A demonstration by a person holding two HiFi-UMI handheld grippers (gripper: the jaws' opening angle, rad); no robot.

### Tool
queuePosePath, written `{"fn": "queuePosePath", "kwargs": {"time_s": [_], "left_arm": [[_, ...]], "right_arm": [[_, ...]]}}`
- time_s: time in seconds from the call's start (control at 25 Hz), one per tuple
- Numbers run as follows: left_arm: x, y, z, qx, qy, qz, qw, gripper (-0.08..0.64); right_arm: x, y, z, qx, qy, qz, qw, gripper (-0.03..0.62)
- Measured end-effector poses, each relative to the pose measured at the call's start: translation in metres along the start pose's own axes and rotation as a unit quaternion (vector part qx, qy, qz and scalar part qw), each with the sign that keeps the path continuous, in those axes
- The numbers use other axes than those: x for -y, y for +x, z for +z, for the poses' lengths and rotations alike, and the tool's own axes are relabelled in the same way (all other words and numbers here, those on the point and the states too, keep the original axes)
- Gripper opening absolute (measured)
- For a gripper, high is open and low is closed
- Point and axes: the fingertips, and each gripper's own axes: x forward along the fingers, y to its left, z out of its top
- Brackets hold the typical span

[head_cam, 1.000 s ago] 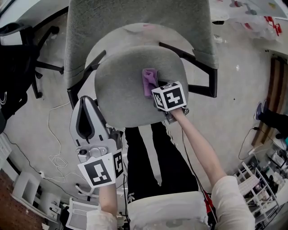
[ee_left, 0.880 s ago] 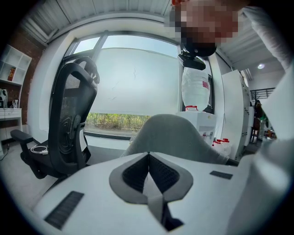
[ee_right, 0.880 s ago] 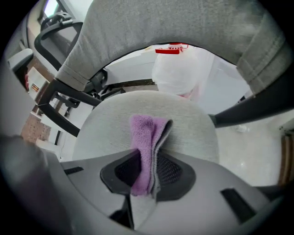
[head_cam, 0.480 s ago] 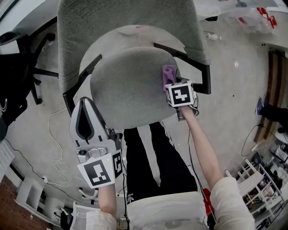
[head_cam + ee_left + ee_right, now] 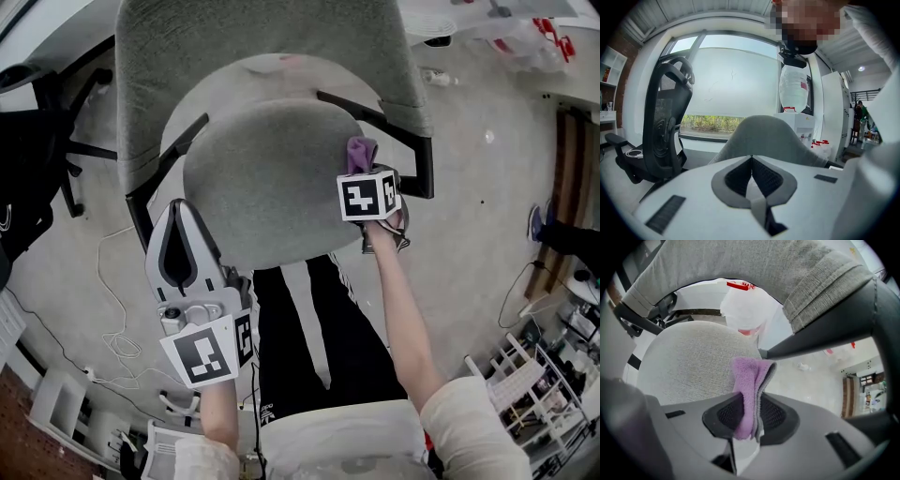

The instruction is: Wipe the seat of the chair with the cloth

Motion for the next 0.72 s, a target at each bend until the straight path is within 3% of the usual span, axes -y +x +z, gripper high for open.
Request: {"fn": "queuePosePath", "kwargs": {"time_s": [0.36, 0.56, 0.72], "left_arm": [[-0.020, -0.001, 0.000, 0.001, -0.003, 0.018, 0.9998, 0.012], [-0.032, -0.009, 0.000, 0.001, -0.009, 0.030, 0.9995, 0.012], [-0.044, -0.018, 0.001, 0.000, -0.007, 0.043, 0.9991, 0.013]], "right_arm": [[0.007, 0.000, -0.001, -0.008, 0.028, -0.032, 0.999, 0.092], [0.005, -0.024, 0.002, 0.015, 0.023, -0.002, 1.000, 0.092], [-0.030, -0.067, -0.002, 0.046, 0.007, 0.076, 0.996, 0.092]]}}
